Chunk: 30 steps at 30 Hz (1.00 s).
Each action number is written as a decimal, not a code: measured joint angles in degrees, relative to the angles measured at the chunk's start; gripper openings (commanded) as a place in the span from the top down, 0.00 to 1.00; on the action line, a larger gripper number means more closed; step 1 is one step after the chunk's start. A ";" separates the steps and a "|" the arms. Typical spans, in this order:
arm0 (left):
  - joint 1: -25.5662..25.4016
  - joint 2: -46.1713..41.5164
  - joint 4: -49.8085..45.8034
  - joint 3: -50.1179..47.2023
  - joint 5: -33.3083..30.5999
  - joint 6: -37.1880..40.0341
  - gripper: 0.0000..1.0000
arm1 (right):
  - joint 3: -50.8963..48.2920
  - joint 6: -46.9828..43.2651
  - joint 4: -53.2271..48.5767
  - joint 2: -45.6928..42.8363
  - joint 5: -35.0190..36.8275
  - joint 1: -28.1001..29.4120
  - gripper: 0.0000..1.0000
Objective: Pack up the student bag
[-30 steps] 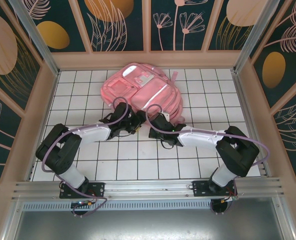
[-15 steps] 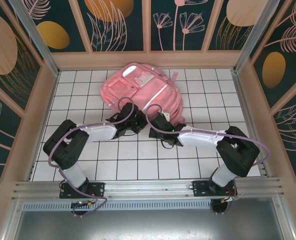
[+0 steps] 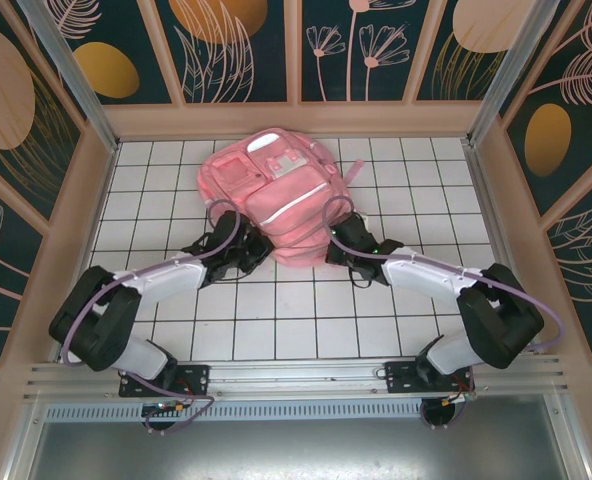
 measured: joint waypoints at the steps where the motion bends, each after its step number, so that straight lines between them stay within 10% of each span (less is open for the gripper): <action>1: 1.11 -1.20 -0.92 -0.55 0.33 0.72 1.00 | 0.39 -1.20 0.02 0.50 -0.42 -0.33 1.00; 17: 27.21 0.59 -13.64 3.10 5.95 20.11 0.99 | 10.23 -9.81 1.09 9.22 -9.03 5.64 1.00; 25: 32.68 6.82 -19.41 12.41 0.28 27.54 0.54 | 18.71 -8.22 1.55 17.18 -10.38 14.40 1.00; 30: 33.33 5.31 -20.59 13.20 -1.22 28.39 0.52 | 25.24 -7.08 2.49 23.67 -12.33 18.01 1.00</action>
